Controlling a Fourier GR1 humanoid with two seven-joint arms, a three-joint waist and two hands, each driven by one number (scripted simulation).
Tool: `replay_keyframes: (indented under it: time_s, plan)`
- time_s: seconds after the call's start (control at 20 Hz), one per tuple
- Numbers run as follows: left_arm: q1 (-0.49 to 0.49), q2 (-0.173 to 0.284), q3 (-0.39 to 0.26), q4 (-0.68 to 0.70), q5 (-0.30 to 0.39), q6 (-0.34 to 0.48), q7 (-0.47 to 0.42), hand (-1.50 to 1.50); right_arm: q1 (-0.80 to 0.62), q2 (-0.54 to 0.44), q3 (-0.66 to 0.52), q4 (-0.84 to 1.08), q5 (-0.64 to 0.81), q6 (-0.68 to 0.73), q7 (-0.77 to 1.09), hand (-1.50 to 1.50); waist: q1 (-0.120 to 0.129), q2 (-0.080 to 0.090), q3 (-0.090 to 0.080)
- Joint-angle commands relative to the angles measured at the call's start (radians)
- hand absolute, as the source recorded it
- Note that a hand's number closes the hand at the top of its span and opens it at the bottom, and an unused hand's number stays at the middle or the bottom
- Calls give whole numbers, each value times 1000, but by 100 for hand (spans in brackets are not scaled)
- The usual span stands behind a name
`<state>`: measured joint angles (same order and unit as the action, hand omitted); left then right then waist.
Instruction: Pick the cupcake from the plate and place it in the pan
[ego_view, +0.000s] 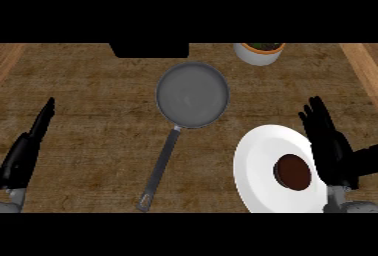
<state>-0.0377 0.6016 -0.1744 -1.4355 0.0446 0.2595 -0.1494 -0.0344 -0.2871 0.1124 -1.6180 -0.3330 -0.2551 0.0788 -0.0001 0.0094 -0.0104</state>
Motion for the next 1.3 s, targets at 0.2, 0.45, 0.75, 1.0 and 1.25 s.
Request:
replay_keyframes:
  time_s: [0.2, 0.45, 0.75, 1.0, 1.25]
  plan:
    - [-67, -157, 11, -48, 170, -34, 67, 0, -241, -21, 150, -114, -196, 470, -62, 150, 90, -5, 15]
    - [-98, -227, 36, -51, 276, -34, 167, 0, -254, -293, 29, -75, -91, 752, -313, 150, 12, 2, 20]
    - [-138, -238, 41, -69, 293, -16, 225, 0, -240, -502, -122, 141, 54, 1002, -632, -150, 14, 11, 21]
    - [-165, -234, 28, -88, 286, -19, 260, 0, -333, -595, -117, 196, 227, 1057, -851, -150, 40, 8, 18]
    - [-182, -240, 36, -50, 282, -23, 258, 0, -378, -634, 18, 175, 428, 938, -943, -150, 49, 10, 14]
